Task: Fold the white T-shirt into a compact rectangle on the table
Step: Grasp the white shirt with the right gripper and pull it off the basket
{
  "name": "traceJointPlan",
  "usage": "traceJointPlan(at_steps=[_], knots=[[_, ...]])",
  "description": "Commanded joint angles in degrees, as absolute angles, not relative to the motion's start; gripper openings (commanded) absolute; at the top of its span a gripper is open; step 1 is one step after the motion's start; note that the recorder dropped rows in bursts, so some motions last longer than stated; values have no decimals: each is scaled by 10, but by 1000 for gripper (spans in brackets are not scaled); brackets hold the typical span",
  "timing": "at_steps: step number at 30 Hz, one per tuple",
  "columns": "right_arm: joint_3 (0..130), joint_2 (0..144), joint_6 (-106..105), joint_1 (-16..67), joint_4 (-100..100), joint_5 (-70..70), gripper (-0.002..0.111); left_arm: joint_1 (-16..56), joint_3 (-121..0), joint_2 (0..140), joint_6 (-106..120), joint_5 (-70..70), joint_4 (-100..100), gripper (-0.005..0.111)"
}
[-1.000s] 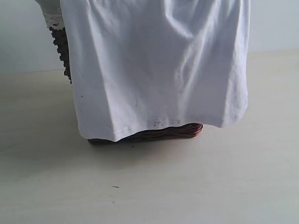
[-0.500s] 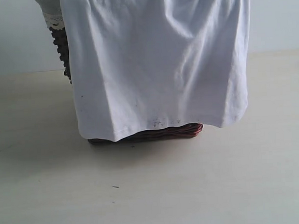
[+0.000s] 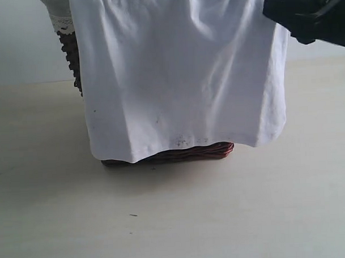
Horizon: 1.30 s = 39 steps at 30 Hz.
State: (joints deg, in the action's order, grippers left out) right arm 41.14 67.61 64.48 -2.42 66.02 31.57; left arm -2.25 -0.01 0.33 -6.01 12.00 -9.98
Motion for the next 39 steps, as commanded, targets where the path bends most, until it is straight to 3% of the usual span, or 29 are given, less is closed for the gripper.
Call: traceJointPlan(at_steps=[1,8,13,22,33,39], knots=[[455,739,643,-26,664,324,47,-22,0,0,-66,115,-98,0],[471,756,645,-26,667,391,0,-22,0,0,-83,105,-97,0],[485,723,645,-26,666,431,0,-22,0,0,-154,30,-97,0],[583,687,701,-26,666,370,0,-22,0,0,-202,0,-97,0],[814,689,826,-26,672,366,0,-22,0,0,-202,0,-97,0],[1020,690,938,-26,682,360,0,-21,0,0,-202,0,-97,0]])
